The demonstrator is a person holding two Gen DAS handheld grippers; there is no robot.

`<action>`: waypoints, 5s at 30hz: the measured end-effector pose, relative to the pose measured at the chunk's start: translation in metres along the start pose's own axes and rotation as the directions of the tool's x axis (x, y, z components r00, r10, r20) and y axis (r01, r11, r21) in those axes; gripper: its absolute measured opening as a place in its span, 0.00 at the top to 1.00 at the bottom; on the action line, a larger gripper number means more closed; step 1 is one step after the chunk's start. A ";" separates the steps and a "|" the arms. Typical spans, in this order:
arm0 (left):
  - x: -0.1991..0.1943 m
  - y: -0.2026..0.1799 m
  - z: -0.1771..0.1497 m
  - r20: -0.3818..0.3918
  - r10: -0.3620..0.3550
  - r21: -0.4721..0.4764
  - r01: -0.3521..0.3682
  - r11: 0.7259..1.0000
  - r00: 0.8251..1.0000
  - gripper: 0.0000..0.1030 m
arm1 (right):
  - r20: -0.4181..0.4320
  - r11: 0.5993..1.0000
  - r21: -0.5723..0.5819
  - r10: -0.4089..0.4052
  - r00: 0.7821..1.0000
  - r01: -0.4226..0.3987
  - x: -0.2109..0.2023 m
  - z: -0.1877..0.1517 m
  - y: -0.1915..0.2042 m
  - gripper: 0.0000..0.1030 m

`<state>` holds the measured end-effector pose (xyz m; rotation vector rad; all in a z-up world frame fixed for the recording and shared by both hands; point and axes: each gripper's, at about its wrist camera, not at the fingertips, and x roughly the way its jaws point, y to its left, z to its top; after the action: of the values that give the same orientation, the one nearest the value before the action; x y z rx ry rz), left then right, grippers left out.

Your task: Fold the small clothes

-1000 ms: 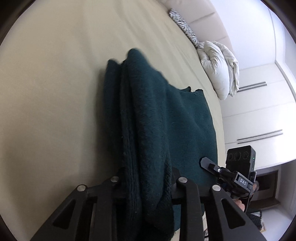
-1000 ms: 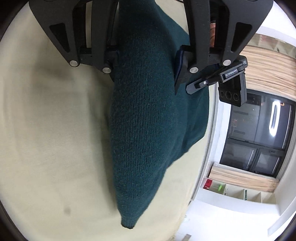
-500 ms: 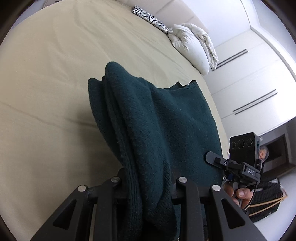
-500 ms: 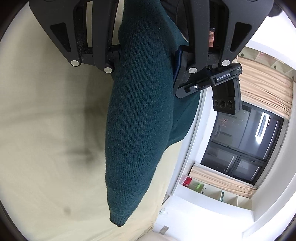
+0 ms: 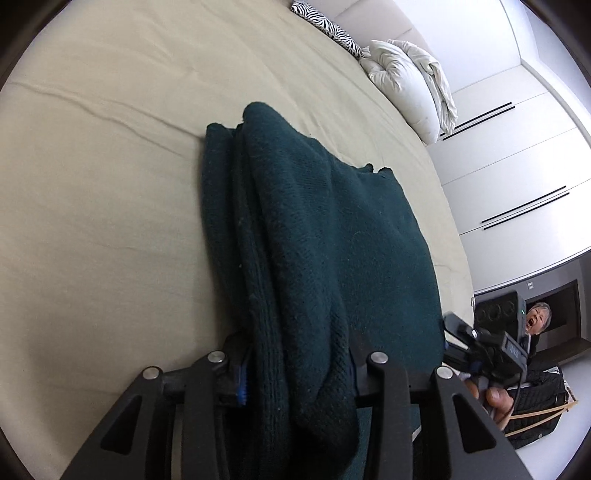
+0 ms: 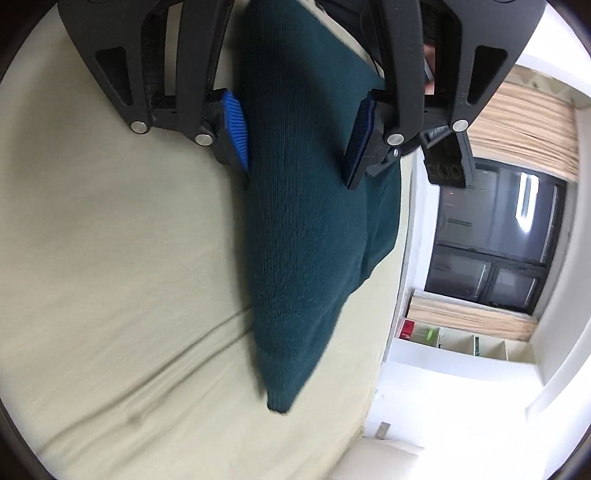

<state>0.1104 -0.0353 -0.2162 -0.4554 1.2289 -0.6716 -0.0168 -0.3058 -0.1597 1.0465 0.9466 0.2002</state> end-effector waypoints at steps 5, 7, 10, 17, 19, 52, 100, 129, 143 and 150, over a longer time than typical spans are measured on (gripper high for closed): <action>-0.004 0.005 -0.022 0.012 0.001 0.035 -0.002 0.999 1.000 0.60 | -0.017 0.999 -0.031 -0.035 0.999 0.034 -0.010 -0.025 0.008 0.57; -0.006 0.009 -0.024 0.013 -0.005 0.037 0.004 0.999 1.000 0.60 | -0.018 0.999 -0.030 -0.043 0.999 0.043 -0.004 -0.037 -0.001 0.59; -0.014 0.010 -0.028 0.020 0.003 0.033 -0.003 0.999 1.000 0.60 | 0.008 0.996 -0.072 -0.051 0.999 0.052 -0.014 -0.055 0.009 0.61; -0.075 -0.016 -0.038 0.176 0.107 0.081 -0.122 0.989 0.979 0.60 | 0.070 0.961 -0.203 -0.176 0.982 0.187 -0.052 -0.066 0.050 0.57; -0.088 -0.028 -0.044 0.215 0.126 0.114 -0.153 0.982 0.969 0.60 | 0.073 0.956 -0.233 -0.168 0.983 0.181 -0.058 -0.076 0.058 0.57; -0.258 -0.185 -0.130 0.909 0.231 0.090 -0.704 0.704 0.347 0.00 | 0.853 0.630 -0.399 -0.011 0.521 0.666 -0.226 -0.160 0.256 0.00; -0.100 -0.067 -0.105 0.355 0.628 0.092 -0.695 0.713 0.692 0.00 | 0.481 0.587 -0.282 -0.598 0.641 0.759 -0.096 -0.116 0.161 0.00; -0.102 -0.060 -0.105 0.340 0.613 0.086 -0.673 0.735 0.713 0.00 | 0.462 0.585 -0.286 -0.609 0.644 0.759 -0.070 -0.118 0.162 0.00; -0.102 -0.058 -0.106 0.337 0.609 0.084 -0.667 0.740 0.718 0.00 | 0.459 0.586 -0.286 -0.610 0.646 0.758 -0.066 -0.118 0.162 0.00; -0.103 -0.058 -0.106 0.336 0.606 0.086 -0.664 0.743 0.721 0.00 | 0.458 0.588 -0.285 -0.610 0.647 0.757 -0.064 -0.120 0.161 0.00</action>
<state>-0.0231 -0.0030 -0.1369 0.0658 0.9354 -0.1118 -0.1002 -0.1795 -0.0129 0.1887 0.8907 -0.3939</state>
